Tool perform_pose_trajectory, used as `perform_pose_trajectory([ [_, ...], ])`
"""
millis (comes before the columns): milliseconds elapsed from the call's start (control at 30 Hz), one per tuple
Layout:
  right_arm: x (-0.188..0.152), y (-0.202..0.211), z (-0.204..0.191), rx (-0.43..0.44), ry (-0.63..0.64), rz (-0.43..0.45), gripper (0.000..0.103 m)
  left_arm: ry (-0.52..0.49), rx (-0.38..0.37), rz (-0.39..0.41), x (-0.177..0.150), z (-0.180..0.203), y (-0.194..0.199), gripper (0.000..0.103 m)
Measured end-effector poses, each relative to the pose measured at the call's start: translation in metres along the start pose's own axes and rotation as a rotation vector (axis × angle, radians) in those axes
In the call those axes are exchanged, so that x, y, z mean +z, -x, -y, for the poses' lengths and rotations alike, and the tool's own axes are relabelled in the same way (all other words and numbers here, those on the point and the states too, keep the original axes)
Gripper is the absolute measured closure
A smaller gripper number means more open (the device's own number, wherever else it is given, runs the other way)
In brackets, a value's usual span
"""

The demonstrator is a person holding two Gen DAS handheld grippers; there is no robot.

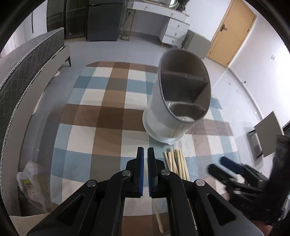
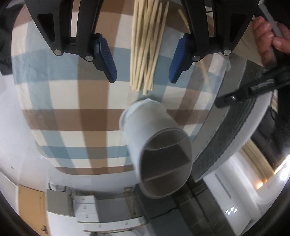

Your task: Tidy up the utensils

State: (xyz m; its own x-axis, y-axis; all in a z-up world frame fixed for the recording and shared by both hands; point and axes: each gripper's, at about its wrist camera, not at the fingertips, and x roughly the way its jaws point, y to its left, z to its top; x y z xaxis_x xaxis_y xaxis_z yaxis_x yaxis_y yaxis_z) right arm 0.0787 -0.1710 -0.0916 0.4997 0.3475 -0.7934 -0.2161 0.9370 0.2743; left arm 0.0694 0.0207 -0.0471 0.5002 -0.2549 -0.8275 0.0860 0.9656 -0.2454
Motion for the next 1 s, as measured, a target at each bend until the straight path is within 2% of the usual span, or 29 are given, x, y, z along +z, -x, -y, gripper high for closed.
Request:
perform_pose_trajectory([
  [33,0.003,-0.009,-0.004,-0.013,0.021,-0.025,0.052,0.005,-0.008,0.004,-0.001,-0.002,0.004,0.103],
  [67,0.005,-0.017,-0.007,-0.018,0.037,-0.044,0.062,0.017,-0.019,0.006,0.0,-0.007,0.003,0.103],
  [100,0.006,-0.025,-0.012,-0.018,0.054,-0.068,0.067,0.03,-0.028,0.005,0.002,-0.011,0.002,0.103],
  [200,0.008,-0.049,-0.022,-0.025,0.09,-0.131,0.071,0.048,-0.038,0.009,0.006,-0.019,0.002,0.103],
  [367,0.007,-0.076,-0.028,-0.008,0.08,-0.182,0.077,0.138,-0.048,-0.002,0.012,-0.041,0.008,0.103],
  [533,0.007,-0.095,-0.038,-0.07,0.11,-0.203,0.078,0.231,-0.032,-0.002,0.02,-0.064,0.011,0.103],
  [600,0.007,-0.099,-0.041,-0.073,0.113,-0.207,0.081,0.241,-0.025,-0.001,0.022,-0.066,0.011,0.103],
  [667,0.005,-0.103,-0.046,-0.137,0.149,-0.206,0.081,0.254,-0.021,-0.006,0.023,-0.069,0.01,0.103],
  [767,0.005,-0.104,-0.048,-0.143,0.147,-0.211,0.081,0.277,-0.013,-0.018,0.024,-0.074,0.008,0.102],
  [867,0.005,-0.106,-0.053,-0.172,0.173,-0.209,0.09,0.294,-0.005,-0.022,0.024,-0.078,0.007,0.102],
  [1000,0.004,-0.112,-0.062,-0.211,0.185,-0.202,0.091,0.298,0.012,-0.03,0.024,-0.081,0.005,0.102],
])
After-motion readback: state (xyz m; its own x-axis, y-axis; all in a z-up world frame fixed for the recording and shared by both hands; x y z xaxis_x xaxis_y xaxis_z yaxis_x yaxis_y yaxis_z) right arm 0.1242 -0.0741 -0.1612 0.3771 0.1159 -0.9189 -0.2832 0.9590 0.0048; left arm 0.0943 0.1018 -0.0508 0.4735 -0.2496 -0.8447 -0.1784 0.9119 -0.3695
